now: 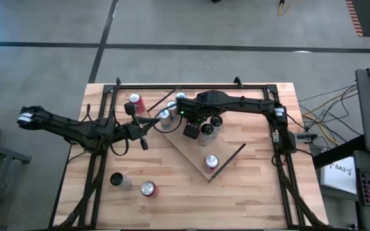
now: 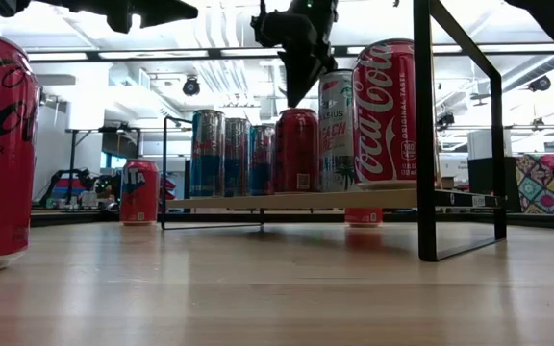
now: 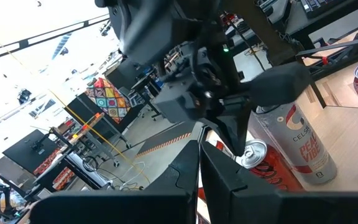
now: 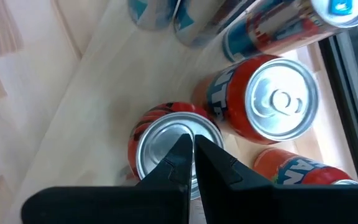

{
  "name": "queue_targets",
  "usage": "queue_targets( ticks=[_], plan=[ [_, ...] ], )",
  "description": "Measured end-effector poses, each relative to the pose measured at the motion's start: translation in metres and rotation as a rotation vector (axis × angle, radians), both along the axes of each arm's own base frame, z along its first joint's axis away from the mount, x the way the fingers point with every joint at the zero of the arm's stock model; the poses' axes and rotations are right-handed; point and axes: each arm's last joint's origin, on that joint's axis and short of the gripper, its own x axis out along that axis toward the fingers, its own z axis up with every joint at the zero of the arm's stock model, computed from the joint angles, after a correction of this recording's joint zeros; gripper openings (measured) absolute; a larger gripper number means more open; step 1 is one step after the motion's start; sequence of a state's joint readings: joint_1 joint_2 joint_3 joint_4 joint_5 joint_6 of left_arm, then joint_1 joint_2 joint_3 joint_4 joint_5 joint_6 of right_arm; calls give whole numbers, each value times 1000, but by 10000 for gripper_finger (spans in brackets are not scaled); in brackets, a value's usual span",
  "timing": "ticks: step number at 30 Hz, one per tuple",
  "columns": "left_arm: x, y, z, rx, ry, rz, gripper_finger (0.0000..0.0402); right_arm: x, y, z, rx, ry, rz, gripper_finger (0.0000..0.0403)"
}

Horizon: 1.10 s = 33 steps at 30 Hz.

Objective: Place canned beverage on shelf
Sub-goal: Put the right soda can on the shelf

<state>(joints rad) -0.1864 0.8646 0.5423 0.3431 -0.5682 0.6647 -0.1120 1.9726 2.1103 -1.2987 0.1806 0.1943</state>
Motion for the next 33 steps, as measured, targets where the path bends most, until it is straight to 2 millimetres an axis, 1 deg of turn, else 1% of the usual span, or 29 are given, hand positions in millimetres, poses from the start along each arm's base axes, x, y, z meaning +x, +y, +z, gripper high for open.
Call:
queue_targets(
  ticks=[3,9,15,18,23,28,33],
  plan=[
    [0,0,0,0,0,0,0,0,1,2,7,-12,-2,9],
    [0,0,0,0,0,0,0,3,6,1,84,-40,-1,9],
    [0,0,0,0,-1,0,0,12,13,3,83,-117,18,9],
    [0,0,0,0,0,0,0,13,17,3,87,-128,19,9],
    [0,0,0,0,-1,0,0,17,20,-3,100,-114,15,9],
    [0,0,0,0,0,0,0,22,20,-15,124,-84,12,9],
    [0,0,0,0,-1,0,0,23,20,-17,125,-73,1,9]
  ],
)
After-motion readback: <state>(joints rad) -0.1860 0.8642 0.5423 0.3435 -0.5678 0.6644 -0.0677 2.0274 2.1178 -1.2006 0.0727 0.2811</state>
